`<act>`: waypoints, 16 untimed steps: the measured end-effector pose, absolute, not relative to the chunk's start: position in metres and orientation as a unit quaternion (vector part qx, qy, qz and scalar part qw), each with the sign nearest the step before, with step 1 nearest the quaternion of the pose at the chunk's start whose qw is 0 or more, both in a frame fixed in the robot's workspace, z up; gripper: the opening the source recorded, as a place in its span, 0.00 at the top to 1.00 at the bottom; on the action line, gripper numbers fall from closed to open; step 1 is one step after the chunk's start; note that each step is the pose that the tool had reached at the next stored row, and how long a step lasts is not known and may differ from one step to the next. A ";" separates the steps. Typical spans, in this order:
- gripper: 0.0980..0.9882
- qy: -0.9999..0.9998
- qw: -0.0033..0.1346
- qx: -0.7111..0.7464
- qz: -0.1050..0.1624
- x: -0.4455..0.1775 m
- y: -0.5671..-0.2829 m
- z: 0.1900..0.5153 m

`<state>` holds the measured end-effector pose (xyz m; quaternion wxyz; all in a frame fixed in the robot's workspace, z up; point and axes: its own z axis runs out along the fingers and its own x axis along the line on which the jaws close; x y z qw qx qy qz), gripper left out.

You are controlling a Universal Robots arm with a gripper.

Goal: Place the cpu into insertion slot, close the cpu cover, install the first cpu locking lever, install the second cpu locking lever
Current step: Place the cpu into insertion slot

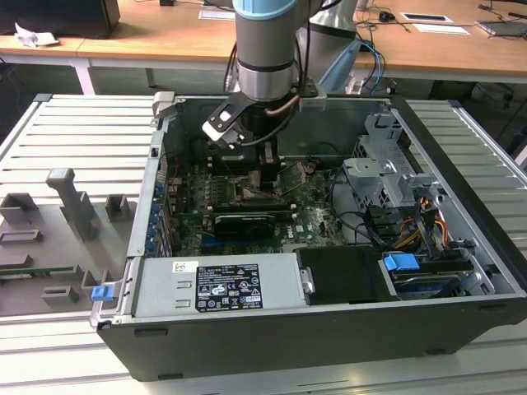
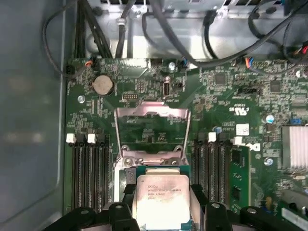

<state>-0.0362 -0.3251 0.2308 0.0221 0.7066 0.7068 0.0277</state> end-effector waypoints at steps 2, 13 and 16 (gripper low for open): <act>0.52 0.707 0.022 0.706 0.028 -0.040 -0.324 0.227; 0.52 0.701 0.023 0.712 0.028 -0.045 -0.320 0.211; 0.52 0.701 0.023 0.712 0.028 -0.045 -0.319 0.208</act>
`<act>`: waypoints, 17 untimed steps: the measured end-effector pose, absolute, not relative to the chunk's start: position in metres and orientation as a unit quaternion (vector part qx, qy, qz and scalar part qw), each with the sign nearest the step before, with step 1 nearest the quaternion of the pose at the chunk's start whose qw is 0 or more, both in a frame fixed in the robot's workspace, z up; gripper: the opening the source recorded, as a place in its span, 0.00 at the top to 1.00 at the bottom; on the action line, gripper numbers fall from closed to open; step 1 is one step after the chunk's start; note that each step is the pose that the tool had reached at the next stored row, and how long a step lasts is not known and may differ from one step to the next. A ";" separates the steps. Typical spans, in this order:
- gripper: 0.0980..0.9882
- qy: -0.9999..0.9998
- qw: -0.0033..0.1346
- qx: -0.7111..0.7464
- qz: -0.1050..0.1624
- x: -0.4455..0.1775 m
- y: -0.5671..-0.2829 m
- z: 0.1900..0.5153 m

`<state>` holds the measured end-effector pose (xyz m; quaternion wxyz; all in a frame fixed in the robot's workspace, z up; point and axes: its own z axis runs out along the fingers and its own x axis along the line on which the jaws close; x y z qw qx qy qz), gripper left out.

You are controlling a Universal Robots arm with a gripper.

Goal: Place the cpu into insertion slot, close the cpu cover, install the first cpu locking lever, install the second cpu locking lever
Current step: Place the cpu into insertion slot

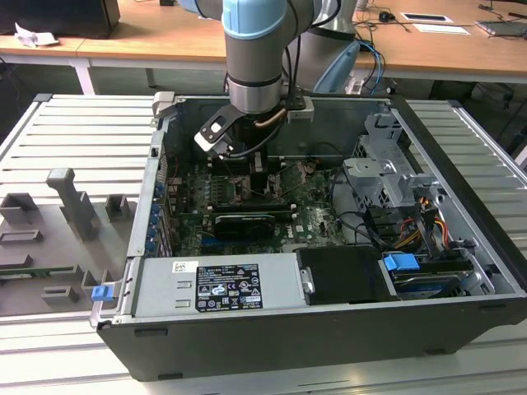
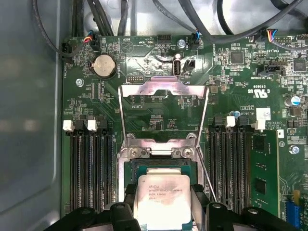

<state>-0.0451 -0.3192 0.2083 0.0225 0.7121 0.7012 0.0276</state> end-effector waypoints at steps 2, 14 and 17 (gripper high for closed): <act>0.52 0.702 0.022 0.712 0.028 -0.045 -0.319 0.207; 0.52 0.707 0.022 0.706 0.028 -0.045 -0.318 0.203; 0.52 0.703 0.022 0.711 0.028 -0.044 -0.318 0.202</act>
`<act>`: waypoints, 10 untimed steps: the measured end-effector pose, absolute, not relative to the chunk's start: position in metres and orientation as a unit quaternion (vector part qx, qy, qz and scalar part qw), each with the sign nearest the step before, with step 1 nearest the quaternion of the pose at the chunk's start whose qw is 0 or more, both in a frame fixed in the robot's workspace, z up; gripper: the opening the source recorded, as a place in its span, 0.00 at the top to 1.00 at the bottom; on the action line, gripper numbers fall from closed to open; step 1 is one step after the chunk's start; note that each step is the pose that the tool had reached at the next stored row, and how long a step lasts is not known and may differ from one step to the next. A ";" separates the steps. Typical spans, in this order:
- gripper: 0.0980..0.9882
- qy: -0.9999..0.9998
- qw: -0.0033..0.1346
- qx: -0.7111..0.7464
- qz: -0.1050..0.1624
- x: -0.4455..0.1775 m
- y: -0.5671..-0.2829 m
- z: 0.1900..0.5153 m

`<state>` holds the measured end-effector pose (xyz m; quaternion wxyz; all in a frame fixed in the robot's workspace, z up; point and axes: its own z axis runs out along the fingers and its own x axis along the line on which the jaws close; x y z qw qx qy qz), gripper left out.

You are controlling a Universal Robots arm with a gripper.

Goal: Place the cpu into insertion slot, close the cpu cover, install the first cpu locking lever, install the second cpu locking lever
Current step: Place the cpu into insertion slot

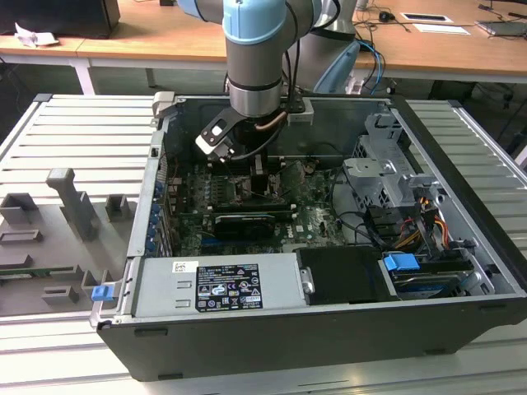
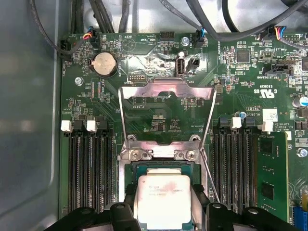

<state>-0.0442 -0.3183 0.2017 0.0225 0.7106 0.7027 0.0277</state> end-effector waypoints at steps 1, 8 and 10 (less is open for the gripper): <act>0.52 0.703 0.023 0.711 0.028 -0.044 -0.318 0.202; 0.51 0.703 0.022 0.711 0.028 -0.044 -0.318 0.202; 0.43 0.702 0.022 0.711 0.028 -0.044 -0.318 0.201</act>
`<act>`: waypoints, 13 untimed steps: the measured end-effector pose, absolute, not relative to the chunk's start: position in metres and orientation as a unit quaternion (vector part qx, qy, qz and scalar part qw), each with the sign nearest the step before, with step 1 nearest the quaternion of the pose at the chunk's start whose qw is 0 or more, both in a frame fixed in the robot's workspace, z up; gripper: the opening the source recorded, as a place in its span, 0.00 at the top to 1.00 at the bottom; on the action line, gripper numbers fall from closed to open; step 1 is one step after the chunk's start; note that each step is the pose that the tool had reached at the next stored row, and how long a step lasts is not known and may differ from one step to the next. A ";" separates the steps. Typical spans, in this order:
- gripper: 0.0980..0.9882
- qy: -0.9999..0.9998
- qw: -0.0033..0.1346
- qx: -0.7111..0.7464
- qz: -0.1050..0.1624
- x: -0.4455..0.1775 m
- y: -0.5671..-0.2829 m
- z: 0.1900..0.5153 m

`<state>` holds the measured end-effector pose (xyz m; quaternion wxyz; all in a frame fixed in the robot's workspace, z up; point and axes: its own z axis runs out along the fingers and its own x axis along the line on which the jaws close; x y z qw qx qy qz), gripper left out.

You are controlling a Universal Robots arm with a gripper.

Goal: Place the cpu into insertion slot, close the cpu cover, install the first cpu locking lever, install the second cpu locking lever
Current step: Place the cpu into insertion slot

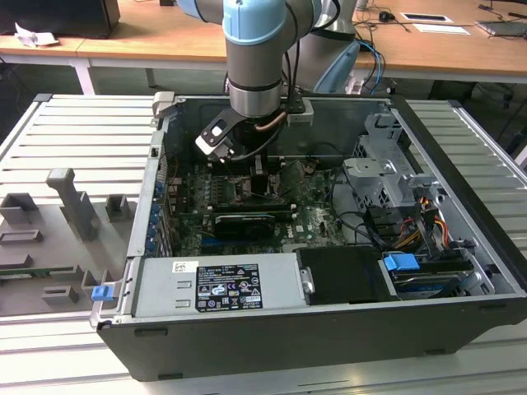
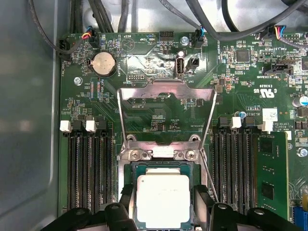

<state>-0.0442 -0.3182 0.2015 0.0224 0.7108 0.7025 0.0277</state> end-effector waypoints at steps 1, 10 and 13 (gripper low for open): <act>0.43 0.702 0.022 0.711 0.028 -0.044 -0.318 0.201; 0.45 0.702 0.022 0.711 0.027 -0.044 -0.318 0.209; 0.59 0.702 0.022 0.711 0.027 -0.044 -0.318 0.211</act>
